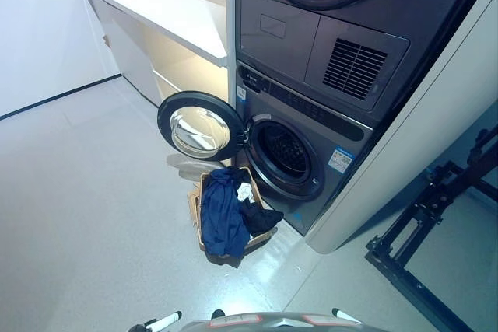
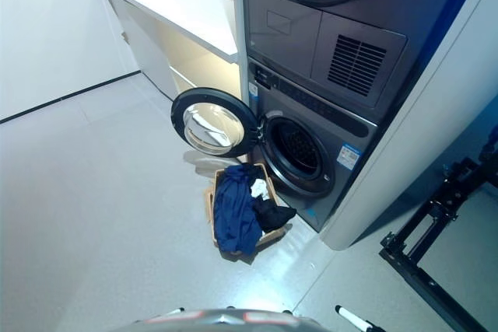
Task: Put the clothes in the basket into the washing machine.
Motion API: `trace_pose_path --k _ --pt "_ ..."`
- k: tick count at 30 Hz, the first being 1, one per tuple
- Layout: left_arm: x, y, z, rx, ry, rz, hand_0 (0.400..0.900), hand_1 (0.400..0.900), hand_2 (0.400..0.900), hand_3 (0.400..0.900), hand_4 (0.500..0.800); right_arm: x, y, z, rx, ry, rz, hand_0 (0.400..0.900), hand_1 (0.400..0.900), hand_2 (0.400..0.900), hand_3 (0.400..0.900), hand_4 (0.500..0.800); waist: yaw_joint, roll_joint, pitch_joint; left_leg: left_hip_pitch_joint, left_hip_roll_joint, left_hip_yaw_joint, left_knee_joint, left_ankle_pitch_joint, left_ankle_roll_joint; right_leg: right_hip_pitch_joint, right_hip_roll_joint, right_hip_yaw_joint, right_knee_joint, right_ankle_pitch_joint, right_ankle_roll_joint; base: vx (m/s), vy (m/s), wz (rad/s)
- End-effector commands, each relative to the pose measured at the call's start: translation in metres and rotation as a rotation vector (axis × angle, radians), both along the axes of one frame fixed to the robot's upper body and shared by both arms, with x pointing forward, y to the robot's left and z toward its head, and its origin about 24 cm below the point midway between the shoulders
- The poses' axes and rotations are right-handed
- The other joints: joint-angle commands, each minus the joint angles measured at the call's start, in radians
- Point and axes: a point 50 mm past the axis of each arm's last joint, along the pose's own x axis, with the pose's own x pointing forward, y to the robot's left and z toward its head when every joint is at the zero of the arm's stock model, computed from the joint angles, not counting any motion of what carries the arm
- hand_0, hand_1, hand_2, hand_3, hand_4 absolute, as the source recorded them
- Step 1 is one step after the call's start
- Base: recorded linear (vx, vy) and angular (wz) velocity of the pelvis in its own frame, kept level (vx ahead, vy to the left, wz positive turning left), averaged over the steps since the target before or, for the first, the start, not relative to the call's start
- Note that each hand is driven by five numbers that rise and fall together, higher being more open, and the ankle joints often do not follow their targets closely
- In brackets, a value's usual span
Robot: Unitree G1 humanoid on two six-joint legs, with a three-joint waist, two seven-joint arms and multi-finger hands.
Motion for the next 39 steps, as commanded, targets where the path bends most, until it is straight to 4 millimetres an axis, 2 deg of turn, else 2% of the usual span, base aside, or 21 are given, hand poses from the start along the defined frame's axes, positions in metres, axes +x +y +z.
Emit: trace_pose_path --k 1,18,22,25,26,27,28,29,30,33,35,39 --pt "0.018 -0.01 -0.001 -0.007 -0.019 -0.043 0.9 0.9 0.9 0.9 0.8 0.031 -0.013 0.008 -0.053 -0.066 0.044 0.9 0.9 0.9 0.9 0.8 -0.007 0.035 0.041 0.075 -0.004 -0.014 0.005 -0.154 -0.028 0.053 0.03 -0.03 0.007 -0.114 0.046 0.0 0.0 0.0" --pt "0.015 -0.011 -0.001 -0.01 -0.011 -0.03 0.9 0.9 0.9 0.9 0.8 0.029 -0.01 0.007 -0.043 -0.052 0.071 0.9 0.9 0.9 0.9 0.8 -0.004 0.034 0.051 0.079 -0.003 -0.018 0.005 -0.156 -0.029 0.058 0.031 -0.038 0.007 -0.119 0.045 0.0 -0.002 0.0" --pt "0.018 -0.009 0.0 -0.006 -0.019 -0.027 0.9 0.9 0.9 0.9 0.8 0.034 -0.01 0.008 -0.044 -0.066 0.084 0.9 0.9 0.9 0.9 0.8 -0.006 0.035 0.061 0.069 0.0 -0.023 0.005 -0.152 -0.03 0.049 0.035 -0.04 0.007 -0.114 0.038 0.0 -0.066 0.02" --pt "0.027 -0.007 0.002 0.0 -0.047 -0.017 0.9 0.9 0.9 0.9 0.8 0.046 -0.009 0.01 -0.044 -0.098 0.103 0.9 0.9 0.9 0.9 0.8 -0.006 0.039 0.079 0.051 0.012 -0.024 0.005 -0.142 -0.03 0.002 0.043 -0.04 0.061 -0.131 0.024 -0.05 -0.104 0.01" --pt "0.033 -0.006 0.003 0.001 -0.071 -0.008 0.9 0.9 0.9 0.9 0.8 0.054 -0.008 0.011 -0.047 -0.12 0.119 0.9 0.9 0.9 0.9 0.8 -0.003 0.036 0.099 0.009 0.013 -0.024 0.067 -0.148 -0.03 -0.038 0.044 -0.031 0.107 -0.147 0.012 -0.09 -0.123 -0.03" --pt "0.034 -0.006 0.003 0.001 -0.072 -0.007 0.9 0.9 0.9 0.9 0.8 0.054 -0.008 0.011 -0.047 -0.12 0.119 0.9 0.9 0.9 0.9 0.8 -0.003 0.036 0.096 0.001 0.013 -0.024 0.075 -0.152 -0.03 -0.044 0.043 -0.031 0.111 -0.148 0.012 -0.08 -0.141 -0.02" --pt "0.038 -0.006 0.004 -0.002 -0.088 -0.003 0.9 0.9 0.9 0.9 0.8 0.057 -0.008 0.012 -0.048 -0.127 0.135 0.9 0.9 0.9 0.9 0.8 0.002 0.03 0.107 -0.049 0.003 -0.026 0.171 -0.176 -0.035 -0.052 0.039 -0.031 0.119 -0.149 0.007 -0.06 -0.176 0.12" --pt "0.044 -0.009 0.005 -0.012 -0.113 0.007 0.9 0.9 0.9 0.9 0.8 0.059 -0.01 0.013 -0.055 -0.134 0.146 0.9 0.9 0.9 0.9 0.8 0.012 0.02 0.136 -0.119 -0.01 -0.025 0.308 -0.177 -0.054 -0.047 0.032 -0.039 0.122 -0.153 0.0 -0.06 -0.176 0.14" --pt "0.044 -0.009 0.005 -0.012 -0.113 0.007 0.9 0.9 0.9 0.9 0.8 0.059 -0.01 0.013 -0.055 -0.135 0.146 0.9 0.9 0.9 0.9 0.8 0.011 0.021 0.135 -0.127 -0.009 -0.027 0.318 -0.182 -0.054 -0.05 0.034 -0.041 0.122 -0.153 -0.001 -0.04 -0.191 0.25" --pt "0.056 -0.01 0.007 -0.023 -0.162 0.031 0.9 0.9 0.9 0.9 0.8 0.063 -0.013 0.015 -0.069 -0.148 0.154 0.9 0.9 0.9 0.9 0.8 0.022 0.012 0.181 -0.262 -0.006 -0.05 0.57 -0.103 -0.077 -0.036 0.034 -0.061 0.133 -0.164 -0.024 -0.01 -0.172 0.28" --pt "0.058 -0.012 0.008 -0.028 -0.174 0.04 0.9 0.9 0.9 0.9 0.8 0.066 -0.016 0.017 -0.079 -0.154 0.151 0.9 0.9 0.9 0.9 0.8 0.02 0.014 0.196 -0.315 -0.005 -0.052 0.627 -0.083 -0.072 -0.035 0.035 -0.068 0.138 -0.173 -0.037 0.03 -0.106 0.23" --pt "0.055 -0.013 0.006 -0.033 -0.171 0.065 0.9 0.9 0.9 0.9 0.8 0.07 -0.017 0.018 -0.086 -0.16 0.155 0.9 0.9 0.9 0.9 0.8 0.02 0.022 0.196 -0.368 -0.025 -0.053 0.545 -0.096 -0.061 -0.036 0.036 -0.079 0.161 -0.206 -0.04 0.12 -0.018 0.1"
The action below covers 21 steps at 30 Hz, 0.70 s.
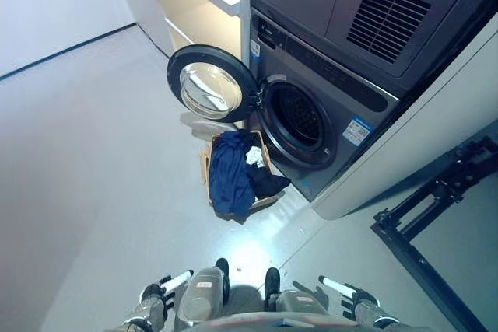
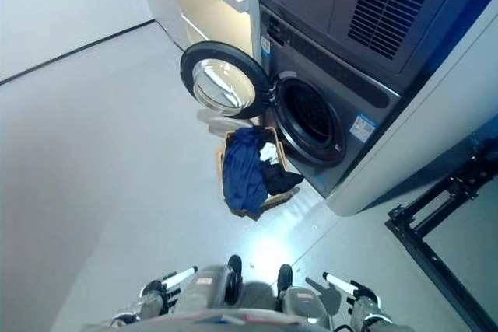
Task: Put the clothes in the basket into the washing machine.
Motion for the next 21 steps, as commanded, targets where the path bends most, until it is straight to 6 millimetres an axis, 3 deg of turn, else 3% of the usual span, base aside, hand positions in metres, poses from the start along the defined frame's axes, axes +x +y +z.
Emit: trace_pose_path --k 1,4,8,14,16,18,19,21 --pt "-0.006 0.008 0.001 0.029 -0.013 0.041 0.9 0.9 0.9 0.9 0.8 0.003 -0.023 0.009 -0.085 -0.03 0.008 0.9 0.9 0.9 0.9 0.8 -0.005 0.013 -0.003 -0.059 -0.042 0.019 0.0 -0.058 0.081 0.058 0.036 -0.007 0.08 -0.208 0.056 0.22 0.061 -0.14" --pt "-0.016 0.009 -0.001 0.029 0.011 0.065 0.9 0.9 0.9 0.9 0.8 0.005 -0.022 0.009 -0.089 -0.029 0.028 0.9 0.9 0.9 0.9 0.8 0.012 0.02 -0.016 -0.043 -0.049 -0.009 -0.17 0.001 0.073 0.094 0.051 0.005 0.071 -0.226 0.064 0.23 0.074 -0.18" --pt "-0.029 0.012 -0.003 0.035 0.047 0.083 0.9 0.9 0.9 0.9 0.8 0.007 -0.02 0.009 -0.086 -0.029 0.059 0.9 0.9 0.9 0.9 0.8 0.027 0.017 -0.041 0.004 -0.023 -0.022 -0.373 0.078 0.067 0.162 0.06 0.03 0.041 -0.245 0.081 0.34 0.179 -0.31" --pt "-0.029 0.023 -0.001 0.058 0.052 0.058 0.9 0.9 0.9 0.9 0.8 0.002 -0.009 0.004 -0.044 -0.022 0.051 0.9 0.9 0.9 0.9 0.8 0.047 -0.045 -0.089 -0.01 -0.046 0.024 -0.244 -0.027 0.128 0.161 -0.011 0.061 0.088 -0.241 0.135 0.36 0.302 -0.29" --pt "-0.023 0.028 0.002 0.071 0.038 0.052 0.9 0.9 0.9 0.9 0.8 0.006 -0.007 0.004 -0.033 -0.041 0.041 0.9 0.9 0.9 0.9 0.8 0.053 -0.055 -0.091 0.016 -0.048 0.031 -0.254 -0.056 0.149 0.077 -0.029 0.067 0.249 -0.187 0.163 0.22 0.303 -0.14" --pt "-0.014 0.034 0.005 0.09 0.022 0.038 0.9 0.9 0.9 0.9 0.8 0.013 -0.003 0.006 -0.019 -0.078 0.034 0.9 0.9 0.9 0.9 0.8 0.041 -0.06 -0.063 0.061 -0.06 0.033 -0.28 -0.064 0.17 -0.031 -0.053 0.069 0.473 -0.054 0.186 0.1 0.31 0.02" --pt "-0.01 0.038 0.007 0.098 0.015 0.032 0.9 0.9 0.9 0.9 0.8 0.019 -0.001 0.007 -0.014 -0.099 0.043 0.9 0.9 0.9 0.9 0.8 0.026 -0.055 -0.043 0.095 -0.068 0.029 -0.298 -0.069 0.183 -0.08 -0.07 0.063 0.575 -0.004 0.179 0.1 0.322 0.08" --pt "-0.003 0.041 0.01 0.111 -0.005 0.028 0.9 0.9 0.9 0.9 0.8 0.025 0.0 0.009 -0.013 -0.122 0.057 0.9 0.9 0.9 0.9 0.8 0.008 -0.039 -0.007 0.146 -0.066 0.025 -0.322 -0.072 0.2 -0.163 -0.082 0.06 0.707 0.023 0.152 0.13 0.28 0.06"
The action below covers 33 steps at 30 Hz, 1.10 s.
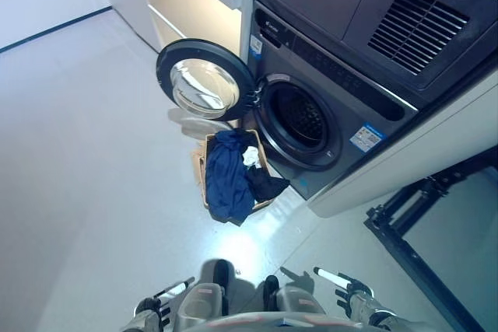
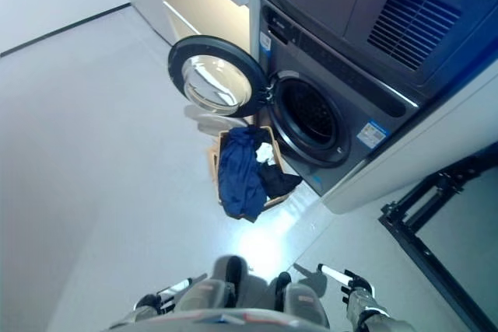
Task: Put the clothes in the basket into the washing machine.
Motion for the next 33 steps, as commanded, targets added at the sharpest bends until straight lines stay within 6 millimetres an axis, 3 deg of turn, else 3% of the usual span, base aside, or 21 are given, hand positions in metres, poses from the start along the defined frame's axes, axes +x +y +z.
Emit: trace_pose_path --k 1,4,7,8,12,14,19,21,23,25,28,31,33 --pt "0.004 0.022 0.007 0.072 -0.01 -0.018 0.9 0.9 0.9 0.9 0.8 0.013 -0.015 0.009 -0.053 -0.076 0.0 0.9 0.9 0.9 0.9 0.8 -0.019 0.007 0.051 -0.015 -0.059 -0.049 0.02 -0.058 0.015 0.032 -0.049 0.019 0.215 0.098 -0.007 0.17 0.194 0.11" --pt "0.008 0.024 0.009 0.075 -0.022 -0.023 0.9 0.9 0.9 0.9 0.8 0.018 -0.014 0.011 -0.04 -0.105 -0.017 0.9 0.9 0.9 0.9 0.8 -0.032 0.018 0.062 0.018 -0.053 -0.059 0.003 -0.058 0.018 -0.049 -0.004 0.035 0.188 0.048 -0.021 0.15 0.082 0.15" --pt "0.013 0.023 0.01 0.078 -0.032 -0.034 0.9 0.9 0.9 0.9 0.8 0.021 -0.014 0.013 -0.037 -0.128 -0.025 0.9 0.9 0.9 0.9 0.8 -0.042 0.017 0.071 0.039 -0.044 -0.074 -0.024 -0.055 0.003 -0.061 0.05 0.052 -0.005 0.021 -0.009 0.14 -0.051 0.26" --pt "0.015 0.022 0.011 0.083 -0.038 -0.041 0.9 0.9 0.9 0.9 0.8 0.021 -0.015 0.013 -0.038 -0.129 -0.032 0.9 0.9 0.9 0.9 0.8 -0.046 0.015 0.069 0.044 -0.041 -0.08 -0.037 -0.056 -0.007 -0.044 0.078 0.077 -0.165 0.021 0.0 0.17 -0.105 0.27" --pt "0.01 0.017 0.007 0.069 -0.021 -0.042 0.9 0.9 0.9 0.9 0.8 0.014 -0.017 0.011 -0.043 -0.115 -0.037 0.9 0.9 0.9 0.9 0.8 -0.042 0.005 0.05 0.058 -0.052 -0.098 -0.037 -0.084 -0.027 0.004 0.071 0.113 -0.46 0.103 0.029 0.21 -0.162 0.22" --pt "0.004 0.016 0.005 0.061 -0.002 -0.032 0.9 0.9 0.9 0.9 0.8 0.009 -0.018 0.01 -0.042 -0.1 -0.039 0.9 0.9 0.9 0.9 0.8 -0.042 0.005 0.038 0.072 -0.058 -0.118 -0.026 -0.101 -0.035 0.028 0.064 0.128 -0.478 0.109 0.026 0.24 -0.239 0.3" --pt "-0.007 0.005 0.0 0.028 0.011 0.007 0.9 0.9 0.9 0.9 0.8 0.011 -0.026 0.013 -0.071 -0.098 -0.023 0.9 0.9 0.9 0.9 0.8 -0.049 0.042 0.01 0.091 -0.026 -0.134 -0.019 -0.115 -0.066 0.052 0.067 0.089 -0.458 0.082 -0.002 0.23 -0.318 0.25" --pt "-0.008 -0.002 -0.002 0.012 0.005 0.012 0.9 0.9 0.9 0.9 0.8 0.01 -0.031 0.014 -0.089 -0.093 -0.019 0.9 0.9 0.9 0.9 0.8 -0.053 0.058 0.018 0.057 -0.027 -0.129 0.093 -0.128 -0.09 0.077 0.062 0.07 -0.455 0.053 -0.016 0.13 -0.228 0.33" --pt "0.001 -0.008 -0.001 -0.011 -0.026 0.012 0.9 0.9 0.9 0.9 0.8 0.015 -0.037 0.017 -0.111 -0.104 -0.02 0.9 0.9 0.9 0.9 0.8 -0.049 0.06 0.066 -0.077 -0.031 -0.091 0.331 -0.069 -0.126 0.113 0.039 0.031 -0.454 0.033 -0.039 0.04 -0.282 0.53" --pt "0.004 -0.009 -0.001 -0.008 -0.035 0.011 0.9 0.9 0.9 0.9 0.8 0.018 -0.037 0.019 -0.114 -0.11 -0.013 0.9 0.9 0.9 0.9 0.8 -0.051 0.062 0.074 -0.1 -0.028 -0.076 0.35 -0.071 -0.123 0.115 0.04 0.022 -0.448 0.022 -0.046 0.02 -0.19 0.29" --pt "0.001 -0.011 -0.002 -0.016 -0.027 0.018 0.9 0.9 0.9 0.9 0.8 0.025 -0.037 0.022 -0.122 -0.128 -0.005 0.9 0.9 0.9 0.9 0.8 -0.049 0.073 0.082 -0.121 -0.029 -0.044 0.241 -0.087 -0.11 0.11 0.044 0.013 -0.43 -0.005 -0.049 0.07 -0.125 0.1" --pt "-0.004 -0.01 -0.003 -0.008 -0.015 0.027 0.9 0.9 0.9 0.9 0.8 0.039 -0.036 0.027 -0.139 -0.169 0.044 0.9 0.9 0.9 0.9 0.8 -0.041 0.097 0.083 -0.097 -0.024 -0.076 0.061 -0.014 -0.107 0.094 0.072 0.012 -0.386 -0.029 -0.052 0.13 -0.015 -0.13" --pt "-0.008 -0.007 -0.003 0.0 -0.004 0.034 0.9 0.9 0.9 0.9 0.8 0.05 -0.031 0.032 -0.154 -0.2 0.12 0.9 0.9 0.9 0.9 0.8 -0.042 0.097 0.084 -0.087 -0.02 -0.087 0.024 -0.004 -0.099 0.077 0.08 0.012 -0.342 -0.051 -0.053 0.11 0.035 -0.14"
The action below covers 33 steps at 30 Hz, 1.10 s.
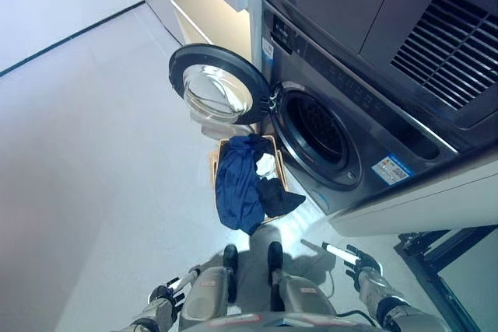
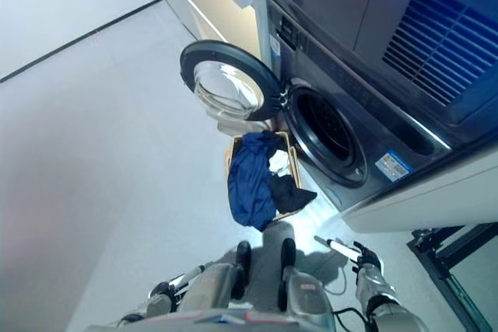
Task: Put the clothes in the basket into the washing machine.
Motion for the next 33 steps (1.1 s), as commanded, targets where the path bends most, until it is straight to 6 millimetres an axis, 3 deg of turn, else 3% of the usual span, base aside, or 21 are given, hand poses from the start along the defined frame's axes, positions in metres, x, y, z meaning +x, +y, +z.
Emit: trace_pose_path --k 1,4,5,6,8,11,13,14,15,19,20,21,26,27,29,33 --pt "-0.011 0.027 0.003 0.094 0.015 0.016 0.9 0.9 0.9 0.9 0.8 0.022 0.004 0.012 -0.082 -0.073 0.155 0.9 0.9 0.9 0.9 0.8 0.001 -0.007 -0.009 0.004 -0.028 -0.011 -0.004 0.046 0.041 -0.089 -0.01 0.041 0.28 -0.225 0.127 0.01 0.053 -0.12" --pt "0.002 0.038 0.01 0.134 -0.034 0.007 0.9 0.9 0.9 0.9 0.8 0.064 0.019 0.04 -0.136 -0.228 0.311 0.9 0.9 0.9 0.9 0.8 0.01 -0.02 0.021 -0.037 -0.032 0.0 0.012 0.045 0.051 -0.152 -0.008 0.059 0.31 -0.22 0.126 -0.01 0.095 -0.26" --pt "0.011 0.044 0.015 0.155 -0.07 0.013 0.9 0.9 0.9 0.9 0.8 0.089 0.028 0.06 -0.189 -0.315 0.42 0.9 0.9 0.9 0.9 0.8 0.018 -0.028 0.04 -0.066 -0.03 0.008 0.016 0.045 0.057 -0.189 -0.009 0.069 0.321 -0.214 0.13 -0.03 0.086 -0.24" --pt "0.011 0.044 0.015 0.155 -0.07 0.013 0.9 0.9 0.9 0.9 0.8 0.089 0.028 0.06 -0.189 -0.315 0.421 0.9 0.9 0.9 0.9 0.8 0.018 -0.029 0.039 -0.068 -0.03 0.009 0.017 0.045 0.057 -0.191 -0.009 0.07 0.322 -0.214 0.13 -0.04 0.1 -0.21" --pt "0.031 0.045 0.022 0.176 -0.131 -0.001 0.9 0.9 0.9 0.9 0.8 0.124 0.041 0.089 -0.264 -0.418 0.524 0.9 0.9 0.9 0.9 0.8 0.026 -0.029 0.057 -0.104 -0.026 0.021 0.009 0.053 0.061 -0.24 -0.014 0.073 0.329 -0.201 0.135 -0.02 0.103 -0.05" --pt "0.053 0.043 0.031 0.189 -0.2 -0.017 0.9 0.9 0.9 0.9 0.8 0.144 0.049 0.106 -0.3 -0.465 0.561 0.9 0.9 0.9 0.9 0.8 0.031 -0.023 0.068 -0.134 -0.03 0.023 0.015 0.057 0.062 -0.271 -0.019 0.073 0.334 -0.193 0.14 -0.02 0.06 0.02" --pt "0.073 0.041 0.04 0.197 -0.266 -0.032 0.9 0.9 0.9 0.9 0.8 0.164 0.059 0.126 -0.345 -0.516 0.618 0.9 0.9 0.9 0.9 0.8 0.038 -0.018 0.084 -0.161 -0.034 0.023 0.022 0.061 0.063 -0.3 -0.022 0.075 0.342 -0.185 0.141 -0.04 0.057 0.02" --pt "0.089 0.039 0.048 0.204 -0.322 -0.032 0.9 0.9 0.9 0.9 0.8 0.181 0.068 0.145 -0.414 -0.558 0.67 0.9 0.9 0.9 0.9 0.8 0.043 -0.014 0.101 -0.188 -0.036 0.021 0.031 0.064 0.063 -0.33 -0.023 0.078 0.35 -0.181 0.143 -0.03 0.032 0.02" --pt "0.09 0.039 0.049 0.204 -0.322 -0.032 0.9 0.9 0.9 0.9 0.8 0.181 0.068 0.145 -0.414 -0.559 0.67 0.9 0.9 0.9 0.9 0.8 0.043 -0.014 0.1 -0.191 -0.036 0.021 0.032 0.063 0.064 -0.332 -0.023 0.078 0.352 -0.181 0.143 -0.04 0.03 0.02" --pt "0.12 0.039 0.067 0.222 -0.415 -0.025 0.9 0.9 0.9 0.9 0.8 0.214 0.068 0.194 -0.602 -0.626 0.702 0.9 0.9 0.9 0.9 0.8 0.055 -0.006 0.138 -0.272 -0.041 0.02 0.072 0.067 0.06 -0.418 -0.026 0.076 0.39 -0.176 0.143 -0.05 0.005 0.06" --pt "0.132 0.034 0.075 0.218 -0.468 -0.026 0.9 0.9 0.9 0.9 0.8 0.224 0.062 0.215 -0.697 -0.643 0.696 0.9 0.9 0.9 0.9 0.8 0.062 0.0 0.154 -0.311 -0.043 0.013 0.091 0.07 0.06 -0.454 -0.029 0.07 0.407 -0.177 0.143 -0.04 -0.007 0.11" --pt "0.132 0.034 0.075 0.218 -0.468 -0.025 0.9 0.9 0.9 0.9 0.8 0.225 0.062 0.215 -0.697 -0.643 0.696 0.9 0.9 0.9 0.9 0.8 0.061 0.0 0.152 -0.315 -0.044 0.013 0.093 0.07 0.06 -0.457 -0.03 0.07 0.409 -0.177 0.143 -0.05 -0.011 0.16" --pt "0.167 0.023 0.104 0.207 -0.628 -0.018 0.9 0.9 0.9 0.9 0.8 0.243 0.046 0.268 -0.901 -0.694 0.614 0.9 0.9 0.9 0.9 0.8 0.078 0.021 0.208 -0.481 -0.062 -0.004 0.204 0.065 0.059 -0.612 -0.049 0.058 0.522 -0.193 0.139 -0.06 -0.004 0.17" --pt "0.168 0.023 0.104 0.206 -0.629 -0.018 0.9 0.9 0.9 0.9 0.8 0.243 0.046 0.268 -0.901 -0.695 0.614 0.9 0.9 0.9 0.9 0.8 0.077 0.021 0.204 -0.487 -0.063 -0.003 0.208 0.064 0.059 -0.618 -0.049 0.058 0.526 -0.194 0.139 -0.06 0.002 0.16" --pt "0.179 0.022 0.119 0.197 -0.703 -0.003 0.9 0.9 0.9 0.9 0.8 0.246 0.041 0.289 -0.947 -0.741 0.588 0.9 0.9 0.9 0.9 0.8 0.08 0.029 0.217 -0.609 -0.076 -0.008 0.31 0.044 0.062 -0.726 -0.062 0.054 0.621 -0.217 0.135 -0.08 -0.006 0.21" --pt "0.186 0.02 0.127 0.181 -0.747 0.017 0.9 0.9 0.9 0.9 0.8 0.249 0.039 0.312 -0.979 -0.803 0.563 0.9 0.9 0.9 0.9 0.8 0.09 0.039 0.217 -0.745 -0.088 -0.008 0.439 0.007 0.067 -0.857 -0.083 0.051 0.754 -0.254 0.13 -0.05 0.006 0.11"
